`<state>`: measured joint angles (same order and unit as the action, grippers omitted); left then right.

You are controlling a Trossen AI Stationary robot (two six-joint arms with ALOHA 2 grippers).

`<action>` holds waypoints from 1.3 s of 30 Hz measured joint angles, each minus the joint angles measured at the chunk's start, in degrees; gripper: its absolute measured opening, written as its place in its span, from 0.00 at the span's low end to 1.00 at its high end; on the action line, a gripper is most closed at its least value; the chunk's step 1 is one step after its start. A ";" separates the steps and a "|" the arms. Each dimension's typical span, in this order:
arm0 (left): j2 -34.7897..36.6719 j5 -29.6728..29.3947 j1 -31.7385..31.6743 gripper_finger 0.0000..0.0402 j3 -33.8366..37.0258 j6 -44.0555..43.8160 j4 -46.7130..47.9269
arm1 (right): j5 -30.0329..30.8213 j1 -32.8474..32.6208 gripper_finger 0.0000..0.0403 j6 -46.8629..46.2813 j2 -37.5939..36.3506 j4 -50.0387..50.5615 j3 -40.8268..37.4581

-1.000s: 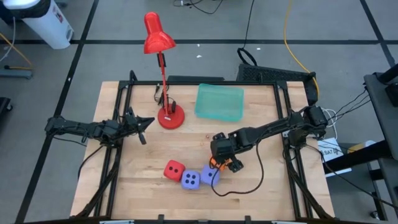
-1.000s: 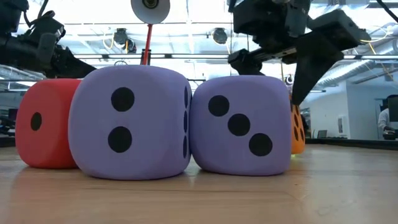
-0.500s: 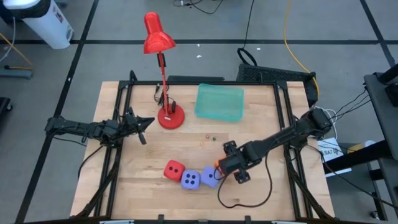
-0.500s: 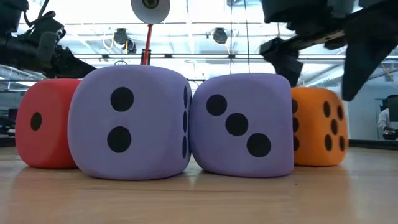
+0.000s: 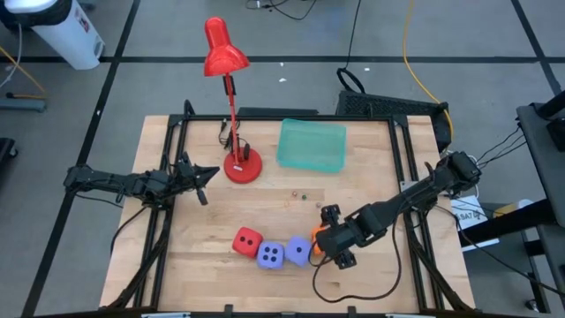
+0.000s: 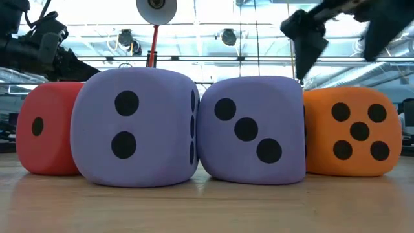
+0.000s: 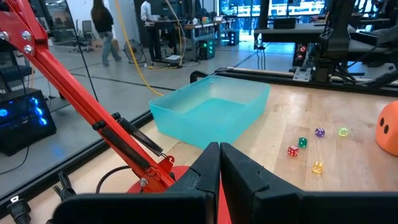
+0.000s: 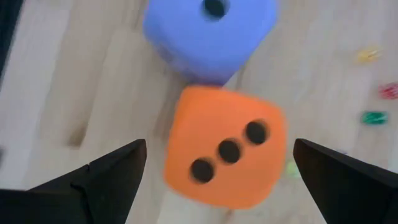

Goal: Pick & Place Dice
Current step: Put the big orange dice into the green bin

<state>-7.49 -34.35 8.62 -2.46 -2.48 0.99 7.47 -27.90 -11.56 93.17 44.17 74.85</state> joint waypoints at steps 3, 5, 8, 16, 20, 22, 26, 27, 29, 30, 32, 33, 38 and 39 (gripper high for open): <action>0.00 0.00 0.00 0.05 0.00 0.02 0.00 | 1.34 0.69 0.98 -4.16 -0.24 -0.88 0.04; 0.00 0.35 0.00 0.05 0.00 0.04 0.01 | -0.05 1.25 0.98 -8.04 -0.20 -0.43 0.04; 0.00 1.28 0.00 0.05 0.00 0.46 0.02 | -2.08 1.68 0.98 -10.44 0.43 -0.51 0.09; 0.00 1.38 0.00 0.05 0.00 0.70 0.02 | -2.45 1.66 0.98 -10.72 4.91 0.26 0.13; 0.00 1.40 0.00 0.05 0.00 0.70 0.02 | -0.96 1.70 0.98 -11.51 7.75 0.41 0.44; -0.02 1.40 0.00 0.05 0.00 0.72 0.02 | -0.86 1.75 0.98 -11.44 9.64 0.45 0.46; -0.02 1.42 0.00 0.05 0.00 0.73 0.02 | -0.86 0.85 0.98 -11.42 13.22 0.64 0.46; -0.02 1.41 0.00 0.05 0.00 0.74 0.02 | -0.80 0.56 0.98 -11.31 14.40 0.53 0.46; -0.02 1.45 0.00 0.05 0.00 0.74 0.02 | -0.62 -0.17 0.98 -11.09 16.55 -0.26 0.53; -0.02 1.46 0.00 0.05 0.00 0.74 0.02 | -1.01 -0.50 0.98 -11.07 17.50 -1.16 0.61; -0.02 1.49 0.00 0.05 0.00 0.78 0.02 | -1.14 -0.87 0.98 -10.92 19.05 -1.78 0.79; -0.02 1.50 0.00 0.05 0.00 0.81 0.02 | -1.23 -1.00 0.98 -10.90 19.38 -2.18 0.81; -0.02 1.49 0.00 0.05 0.00 0.81 0.02 | 1.03 -1.50 0.98 -11.50 19.04 -1.80 0.76; -0.02 1.49 0.00 0.05 0.00 0.80 0.02 | 1.49 -1.55 0.98 -12.03 18.31 -1.05 0.57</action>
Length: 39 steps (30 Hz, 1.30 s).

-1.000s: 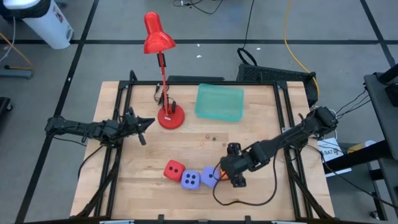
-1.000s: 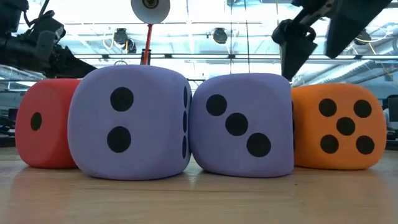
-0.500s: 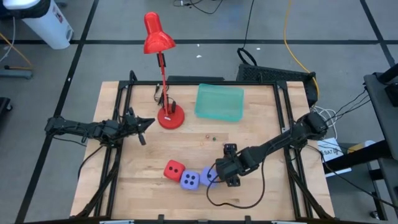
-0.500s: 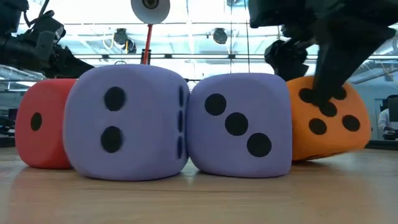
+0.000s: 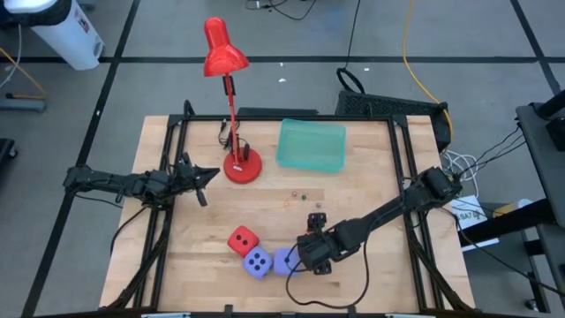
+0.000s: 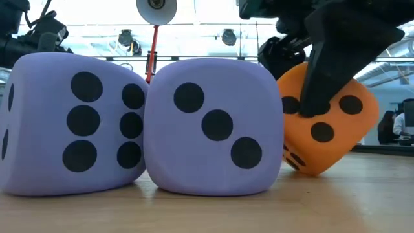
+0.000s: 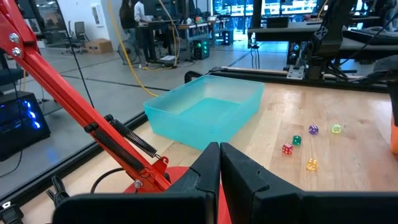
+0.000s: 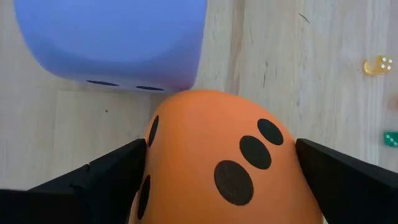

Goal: Pick & Place Dice
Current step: Put the big orange dice into the green bin

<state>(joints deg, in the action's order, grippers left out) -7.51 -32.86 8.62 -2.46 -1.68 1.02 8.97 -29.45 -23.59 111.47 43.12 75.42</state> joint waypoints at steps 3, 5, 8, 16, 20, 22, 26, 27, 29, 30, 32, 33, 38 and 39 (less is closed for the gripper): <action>0.00 -0.01 0.00 0.05 0.00 -0.05 -0.02 | 1.08 -0.16 0.94 -1.02 -1.78 1.91 -0.38; 0.00 -0.02 0.00 0.05 0.00 -0.10 -0.12 | 1.35 -0.25 0.89 -1.03 -3.89 2.83 -0.45; 0.02 0.00 0.00 0.05 0.00 -0.35 -0.22 | 1.35 -0.33 0.83 -1.00 -6.83 3.18 -0.05; 0.02 -0.02 0.00 0.05 0.00 -0.61 -0.38 | 9.87 -2.73 0.80 0.25 -9.19 13.51 7.35; 0.02 -0.02 0.00 0.05 0.00 -0.61 -0.46 | 13.83 -3.52 0.76 0.36 -9.34 16.09 9.78; 0.02 -0.02 0.00 0.05 0.00 -0.64 -0.46 | 14.04 -3.49 0.72 0.43 -9.26 16.19 9.98; 0.02 -0.04 0.00 0.05 0.02 -0.74 -0.51 | 14.45 -3.26 0.64 0.25 -9.41 16.82 10.14; 0.02 -0.03 0.00 0.05 0.02 -0.81 -0.52 | 14.83 -3.24 0.62 0.08 -9.37 17.14 10.14; 0.02 -0.04 0.00 0.05 0.02 -0.81 -0.59 | 15.31 -2.84 0.58 -1.20 -9.46 18.27 10.16; 0.02 -0.04 0.00 0.05 0.02 -0.81 -0.62 | 15.85 -2.65 0.56 -2.86 -9.90 19.57 10.16; 0.02 -0.04 0.00 0.05 0.02 -0.88 -0.63 | 16.23 -2.17 0.53 -7.36 -11.18 23.70 10.16; 0.02 -0.04 0.00 0.05 0.02 -1.09 -0.61 | 14.91 -1.67 0.52 -8.10 -11.84 25.56 10.20; 0.00 -0.04 0.00 0.05 0.02 -1.24 -0.28 | 10.36 0.06 0.49 -0.68 -15.33 32.65 10.26; 0.02 -0.07 0.00 0.05 0.02 -1.24 -0.28 | 10.03 0.43 0.50 1.39 -16.32 32.91 10.25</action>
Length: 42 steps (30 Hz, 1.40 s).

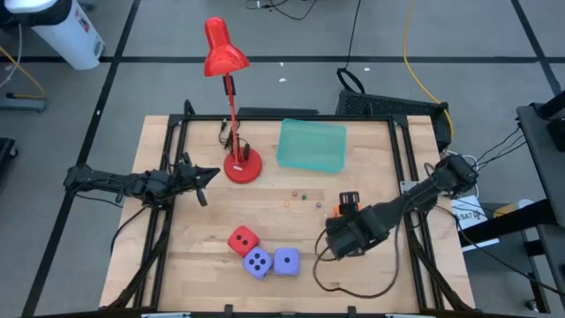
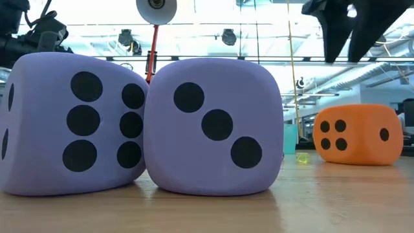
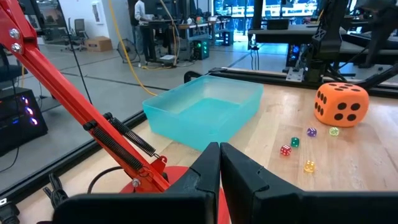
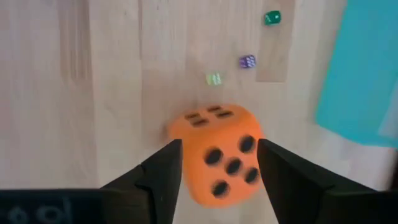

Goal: Pick & Place Dice
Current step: Put the big orange dice into the green bin

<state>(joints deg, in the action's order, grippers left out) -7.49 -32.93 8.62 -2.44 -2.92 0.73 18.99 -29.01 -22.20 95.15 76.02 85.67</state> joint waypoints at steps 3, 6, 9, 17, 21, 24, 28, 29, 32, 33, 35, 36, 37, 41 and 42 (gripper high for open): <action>0.00 0.00 0.00 0.05 0.00 -0.05 0.07 | -6.15 2.41 0.56 5.10 -2.62 -2.27 0.07; 0.00 0.00 0.02 0.05 0.00 -0.32 0.09 | -11.72 5.49 0.69 5.20 -3.60 -4.03 0.04; -0.02 0.02 0.00 0.05 0.00 -0.61 0.13 | -15.34 8.15 0.84 6.60 -3.76 -1.23 0.06; -0.01 2.03 0.02 0.05 -0.02 -0.32 0.24 | -20.78 14.93 0.97 13.72 -3.71 -1.88 -5.30; 0.00 2.10 0.02 0.05 -0.02 0.91 0.26 | -22.24 16.70 0.99 17.32 -3.71 -4.65 -8.88; -0.02 2.08 0.02 0.05 -0.02 1.15 0.26 | -19.00 17.88 0.98 17.24 -3.71 -4.61 -10.58; 0.00 1.99 0.00 0.05 -0.02 2.60 0.28 | -18.17 18.61 0.98 16.25 -3.71 -4.93 -11.13; 0.00 1.99 0.00 0.05 -0.02 3.00 0.28 | -18.99 18.65 0.98 16.92 -3.71 -5.21 -11.13; 0.00 1.75 0.00 0.05 -0.02 3.23 0.28 | -21.15 18.90 0.98 18.67 -3.72 -5.69 -11.13; 0.00 1.65 0.00 0.05 -0.02 3.23 0.28 | -21.29 18.96 0.99 18.54 -3.73 -6.08 -11.13; -0.01 1.57 0.00 0.05 -0.02 3.21 0.31 | -23.82 19.33 0.99 18.05 -3.73 -6.36 -11.13; 0.00 1.56 0.00 0.05 -0.02 3.23 0.31 | -25.35 19.49 0.99 17.76 -3.73 -6.54 -11.13; 0.00 1.55 0.00 0.05 -0.02 3.21 0.31 | -26.68 19.65 0.99 17.65 -3.73 -6.77 -11.13; -0.01 1.53 0.00 0.05 -0.02 3.14 0.31 | -28.10 19.67 0.99 17.34 -3.73 -7.08 -11.13; 0.00 1.53 0.00 0.05 -0.02 2.91 0.31 | -28.02 19.67 0.99 17.55 -3.73 -7.07 -11.13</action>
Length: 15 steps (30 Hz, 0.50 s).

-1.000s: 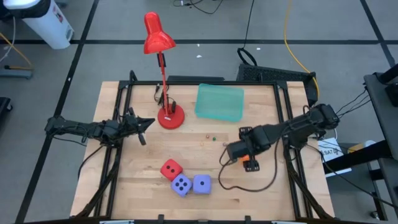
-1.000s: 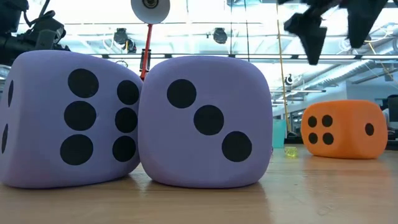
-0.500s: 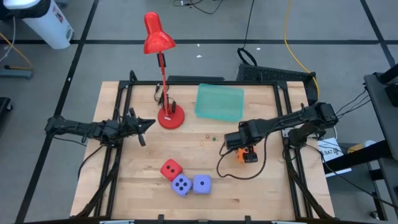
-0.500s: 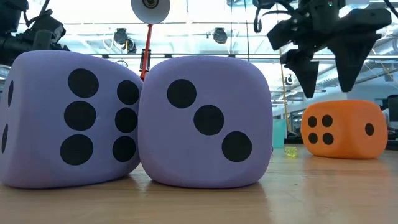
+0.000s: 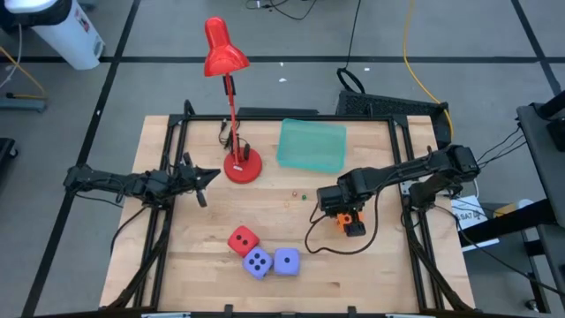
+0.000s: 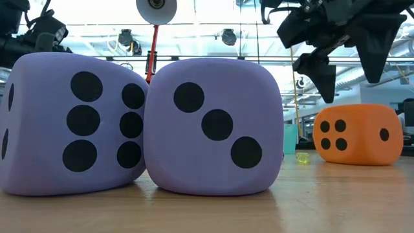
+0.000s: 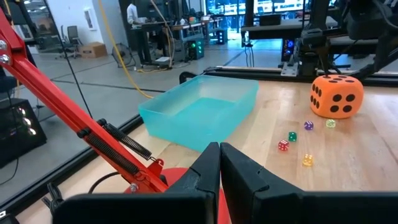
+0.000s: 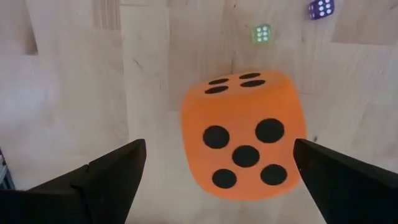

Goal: Pick & Place Dice
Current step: Put the big orange dice into the green bin

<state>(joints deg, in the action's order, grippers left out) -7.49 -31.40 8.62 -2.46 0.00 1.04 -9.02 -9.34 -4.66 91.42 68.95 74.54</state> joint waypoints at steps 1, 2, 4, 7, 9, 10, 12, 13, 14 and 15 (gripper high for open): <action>-0.02 0.00 0.00 0.05 0.00 -0.16 0.00 | 0.14 0.04 0.99 0.61 0.00 0.03 0.00; 0.00 0.00 0.00 0.05 0.00 -0.18 0.00 | 1.00 0.10 0.99 1.44 0.00 0.19 0.00; 0.00 0.00 0.00 0.05 0.00 -0.31 0.00 | 2.76 0.52 0.99 2.46 0.00 0.42 0.00; -0.01 0.00 0.00 0.05 0.00 -0.53 0.00 | 2.98 1.49 0.99 2.79 0.00 0.97 0.00; 0.00 0.00 0.00 0.05 0.00 -0.53 0.00 | 3.04 1.69 0.99 3.46 -0.01 1.15 -0.30; 0.00 0.00 0.00 0.05 0.00 -0.51 0.00 | 2.94 1.84 0.99 3.71 -0.09 0.81 -1.01; 0.00 0.00 0.00 0.05 0.00 -0.38 0.00 | 1.50 1.88 0.99 3.88 -0.09 -0.85 -3.25; 0.00 0.03 0.00 0.05 0.00 -0.37 0.00 | 0.71 1.88 0.99 3.88 -0.07 -2.07 -4.69; -0.02 0.07 0.00 0.05 0.00 -0.33 0.00 | 0.12 1.88 0.99 3.87 -0.07 -3.38 -6.15; -0.02 0.17 0.00 0.05 0.00 -0.29 0.00 | -0.23 1.88 0.99 3.91 -0.07 -4.49 -7.50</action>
<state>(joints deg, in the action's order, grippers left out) -7.51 -31.22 8.62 -2.46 -0.30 1.04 -9.25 -7.46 -0.75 91.35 64.46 67.05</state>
